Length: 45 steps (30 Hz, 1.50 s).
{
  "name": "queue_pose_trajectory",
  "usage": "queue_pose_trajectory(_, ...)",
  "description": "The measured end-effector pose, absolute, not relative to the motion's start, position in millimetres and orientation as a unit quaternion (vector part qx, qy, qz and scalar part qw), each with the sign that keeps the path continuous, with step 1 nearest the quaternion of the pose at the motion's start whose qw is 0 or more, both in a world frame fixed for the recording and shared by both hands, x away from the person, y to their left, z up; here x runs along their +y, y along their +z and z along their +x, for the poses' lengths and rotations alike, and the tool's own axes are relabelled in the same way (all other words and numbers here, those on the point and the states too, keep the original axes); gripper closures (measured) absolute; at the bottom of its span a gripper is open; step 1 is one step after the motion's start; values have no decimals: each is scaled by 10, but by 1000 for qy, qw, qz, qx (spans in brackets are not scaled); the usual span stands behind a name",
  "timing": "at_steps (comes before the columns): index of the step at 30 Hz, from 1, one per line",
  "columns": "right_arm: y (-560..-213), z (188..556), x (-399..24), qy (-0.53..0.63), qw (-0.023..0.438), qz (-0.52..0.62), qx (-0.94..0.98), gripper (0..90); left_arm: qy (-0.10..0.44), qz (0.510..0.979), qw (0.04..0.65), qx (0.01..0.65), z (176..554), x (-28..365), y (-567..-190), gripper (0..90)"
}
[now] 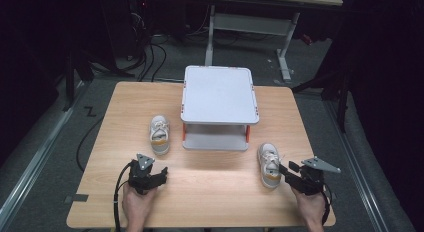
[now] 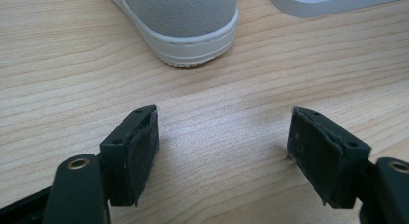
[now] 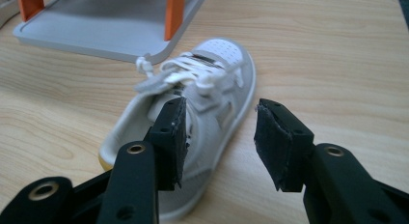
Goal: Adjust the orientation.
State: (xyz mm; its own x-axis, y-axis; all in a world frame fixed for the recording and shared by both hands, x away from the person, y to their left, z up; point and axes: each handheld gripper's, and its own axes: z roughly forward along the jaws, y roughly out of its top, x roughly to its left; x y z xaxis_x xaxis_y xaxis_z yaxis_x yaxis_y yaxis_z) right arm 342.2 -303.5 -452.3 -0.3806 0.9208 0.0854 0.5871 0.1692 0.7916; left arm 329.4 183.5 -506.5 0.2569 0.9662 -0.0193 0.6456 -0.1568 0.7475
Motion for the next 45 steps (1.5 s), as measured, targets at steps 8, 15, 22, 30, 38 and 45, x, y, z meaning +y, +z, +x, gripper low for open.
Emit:
queue_pose_trajectory(8, -4588, 3620, -2879, 350, 212, 515, 754, 596, 242, 721, 331, 559, 3294, 1837, -5065, 269)
queue_pose_trajectory(15, -4565, 3576, -2833, 342, 240, 508, 753, 724, 243, 723, 328, 558, 3292, 1831, -5064, 267)
queue_pose_trajectory(22, -4552, 3536, -2791, 332, 269, 508, 748, 793, 243, 723, 328, 558, 3292, 1830, -5064, 267)
queue_pose_trajectory(30, -4512, 3495, -2824, 339, 273, 514, 739, 813, 243, 723, 329, 557, 3292, 1830, -5064, 267)
queue_pose_trajectory(38, -4385, 3287, -2598, 359, 266, 477, 757, 813, 243, 723, 328, 557, 3292, 1829, -5064, 267)
queue_pose_trajectory(45, -4362, 3154, -2216, 366, 250, 441, 780, 812, 243, 723, 327, 557, 3291, 1828, -5064, 267)
